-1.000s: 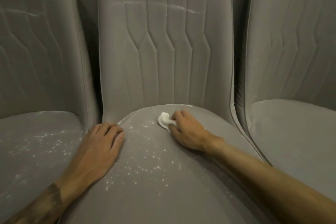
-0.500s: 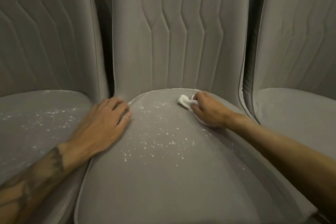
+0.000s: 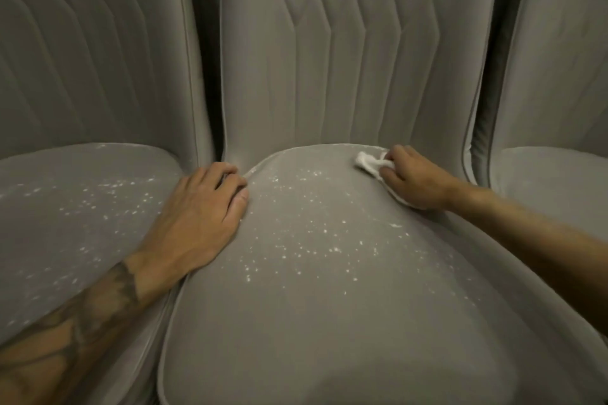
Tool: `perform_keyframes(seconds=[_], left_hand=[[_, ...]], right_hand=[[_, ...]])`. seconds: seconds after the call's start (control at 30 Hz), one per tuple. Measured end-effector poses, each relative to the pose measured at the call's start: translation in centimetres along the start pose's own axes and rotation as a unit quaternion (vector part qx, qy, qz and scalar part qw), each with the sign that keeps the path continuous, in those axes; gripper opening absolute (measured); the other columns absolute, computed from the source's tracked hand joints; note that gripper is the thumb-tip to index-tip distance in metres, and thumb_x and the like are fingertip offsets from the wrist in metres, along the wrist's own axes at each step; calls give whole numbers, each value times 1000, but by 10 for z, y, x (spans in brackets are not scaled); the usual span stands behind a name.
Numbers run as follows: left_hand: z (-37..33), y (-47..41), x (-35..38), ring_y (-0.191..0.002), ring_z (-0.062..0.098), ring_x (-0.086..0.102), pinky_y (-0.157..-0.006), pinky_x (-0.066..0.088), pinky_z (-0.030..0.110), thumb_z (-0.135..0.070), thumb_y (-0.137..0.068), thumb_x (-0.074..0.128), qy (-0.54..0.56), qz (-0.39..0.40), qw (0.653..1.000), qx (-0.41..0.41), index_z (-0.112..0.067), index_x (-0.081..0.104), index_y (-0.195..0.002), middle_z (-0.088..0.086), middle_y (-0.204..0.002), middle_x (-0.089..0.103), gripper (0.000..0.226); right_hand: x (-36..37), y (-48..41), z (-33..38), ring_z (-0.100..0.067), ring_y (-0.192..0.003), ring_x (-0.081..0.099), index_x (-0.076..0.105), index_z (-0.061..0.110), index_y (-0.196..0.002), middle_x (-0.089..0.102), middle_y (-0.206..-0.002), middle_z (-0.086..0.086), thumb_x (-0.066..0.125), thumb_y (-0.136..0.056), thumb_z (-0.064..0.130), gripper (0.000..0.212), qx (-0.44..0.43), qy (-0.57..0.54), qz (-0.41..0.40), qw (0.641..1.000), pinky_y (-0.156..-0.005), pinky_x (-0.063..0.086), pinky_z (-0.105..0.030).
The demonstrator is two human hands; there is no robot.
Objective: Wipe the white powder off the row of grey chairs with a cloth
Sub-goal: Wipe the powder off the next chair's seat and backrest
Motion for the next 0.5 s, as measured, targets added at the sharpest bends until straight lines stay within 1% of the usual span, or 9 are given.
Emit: perform_keyframes(seconds=[0.07, 0.1, 0.13, 0.2, 0.27, 0.33, 0.37, 0.4, 0.5], left_hand=[[0, 0, -2, -117, 18, 52, -100, 39, 36, -42, -107, 30, -4, -1, 1000, -2, -20, 63, -122, -2, -131, 53, 42], [-1, 0, -2, -117, 18, 52, -99, 39, 36, -42, -107, 31, -5, -2, 1000, -2, -20, 63, -122, -2, -131, 53, 42], [-1, 0, -2, -116, 19, 52, -99, 39, 36, -42, -107, 31, -4, -1, 1000, -2, -20, 64, -121, -2, -130, 53, 42], [-1, 0, -2, -116, 18, 52, -98, 38, 35, -42, -107, 31, -2, -3, 1000, 0, -20, 64, -120, -2, -129, 53, 41], [-2, 0, -2, -116, 17, 52, -98, 37, 33, -41, -107, 31, 0, -4, 1000, 4, -20, 64, -120, -2, -129, 53, 41], [0, 0, -1, -116, 16, 50, -100, 36, 33, -42, -107, 31, 5, -1, 1000, 2, -20, 63, -122, -2, -130, 53, 42], [1, 0, -1, -117, 16, 50, -101, 36, 34, -42, -107, 30, 7, 0, 1000, 1, -20, 63, -122, -2, -130, 53, 43], [1, 0, 0, -117, 17, 51, -101, 37, 35, -43, -107, 30, 9, 1, 1000, 0, -21, 63, -122, -2, -130, 53, 43], [1, 0, 0, -116, 18, 52, -101, 40, 38, -43, -107, 29, 11, -2, 1000, -3, -21, 63, -121, -3, -130, 52, 43]], right_hand=[[-1, -14, -20, -35, -107, 52, 48, 7, -115, 51, -122, -22, 46, -101, 30, 27, 75, 12, -11, 997, -88, 39, -36], [1, -19, -17, -38, -110, 52, 48, 3, -118, 50, -125, -23, 46, -101, 29, 31, 91, 15, -17, 996, -90, 39, -37], [5, -21, -6, -38, -111, 51, 49, 2, -120, 50, -125, -23, 46, -101, 29, 33, 83, 13, -25, 996, -92, 39, -38], [15, -19, 28, -34, -108, 51, 50, 6, -118, 51, -121, -18, 47, -101, 29, 29, 22, -11, -21, 999, -90, 38, -36], [21, -3, 56, -24, -98, 50, 50, 14, -114, 50, -114, -7, 45, -102, 33, 23, -57, -21, 8, 998, -83, 35, -30], [17, 10, 56, -19, -93, 49, 46, 18, -109, 48, -110, -1, 46, -102, 33, 16, -98, -15, 26, 995, -80, 32, -26], [12, 10, 44, -20, -94, 49, 45, 19, -108, 48, -110, -2, 46, -102, 32, 14, -91, -11, 26, 995, -80, 32, -26], [6, 6, 26, -23, -98, 51, 46, 18, -109, 49, -112, -5, 47, -102, 31, 15, -63, -6, 22, 998, -81, 32, -26], [-2, -15, -22, -36, -109, 52, 48, 4, -117, 50, -121, -21, 46, -102, 28, 29, 62, 13, -6, 998, -89, 38, -35]])
Point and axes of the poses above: each hand's wrist, its own y-axis away from the middle knuckle, its own x-axis out of the palm, z = x × y, the point moved 9 cm from there along -y, towards the middle knuckle
